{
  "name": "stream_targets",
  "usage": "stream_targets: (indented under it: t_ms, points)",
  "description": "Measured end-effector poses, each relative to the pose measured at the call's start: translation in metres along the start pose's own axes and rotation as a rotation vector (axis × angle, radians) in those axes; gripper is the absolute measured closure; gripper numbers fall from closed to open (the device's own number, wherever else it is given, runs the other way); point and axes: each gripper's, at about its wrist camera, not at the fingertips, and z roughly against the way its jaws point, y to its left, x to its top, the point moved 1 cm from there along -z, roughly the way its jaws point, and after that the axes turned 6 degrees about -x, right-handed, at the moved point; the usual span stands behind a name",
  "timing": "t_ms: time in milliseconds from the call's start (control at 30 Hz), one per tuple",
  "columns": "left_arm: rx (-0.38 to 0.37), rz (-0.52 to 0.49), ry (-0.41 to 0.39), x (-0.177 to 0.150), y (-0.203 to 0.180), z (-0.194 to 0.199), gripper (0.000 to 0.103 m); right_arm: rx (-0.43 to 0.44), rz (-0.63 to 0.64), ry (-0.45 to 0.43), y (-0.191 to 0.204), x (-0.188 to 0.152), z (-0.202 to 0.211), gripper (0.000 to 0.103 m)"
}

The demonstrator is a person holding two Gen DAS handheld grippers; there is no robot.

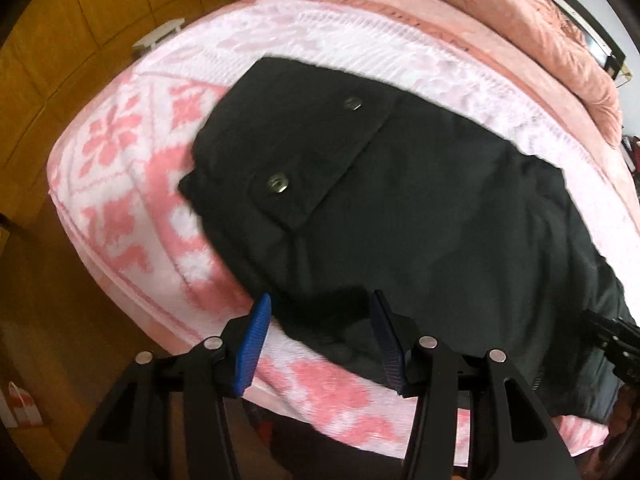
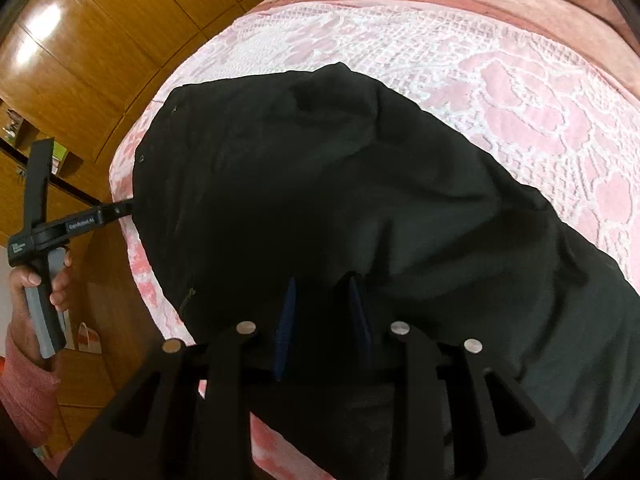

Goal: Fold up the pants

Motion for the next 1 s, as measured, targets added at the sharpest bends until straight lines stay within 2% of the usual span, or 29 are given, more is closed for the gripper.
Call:
stream_targets:
  t_ms: [167, 267, 367, 400, 467, 767, 933, 1000]
  points:
    - [-0.061, 0.05, 0.04, -0.001, 0.009, -0.009, 0.05, -0.007, 0.007, 0.01, 0.003, 0.0, -0.002, 0.073]
    - [-0.107, 0.112, 0.058, 0.002, 0.018, -0.015, 0.051, -0.003, -0.003, 0.018, 0.001, 0.0, -0.006, 0.073]
    - [-0.173, 0.184, 0.064, 0.007, 0.026, -0.014, 0.069, 0.002, -0.008, 0.019, 0.0, 0.0, -0.007, 0.071]
    - [-0.181, 0.208, 0.074, 0.008, 0.029, -0.014, 0.072, 0.004, -0.008, 0.019, -0.002, -0.001, -0.007, 0.071]
    - [-0.193, 0.24, 0.09, 0.009, 0.034, -0.013, 0.072, 0.006, -0.005, 0.019, -0.001, -0.001, -0.008, 0.07]
    - [-0.212, 0.244, 0.126, 0.005, 0.046, -0.014, 0.065, 0.018, -0.012, 0.022, -0.003, -0.001, -0.012, 0.07]
    - [-0.289, 0.337, 0.13, 0.009, 0.054, -0.016, 0.061, 0.017, -0.005, 0.023, -0.002, 0.0, -0.013, 0.067]
    - [-0.305, 0.339, 0.121, 0.011, 0.059, -0.012, 0.062, 0.018, -0.005, 0.024, -0.002, 0.0, -0.014, 0.066]
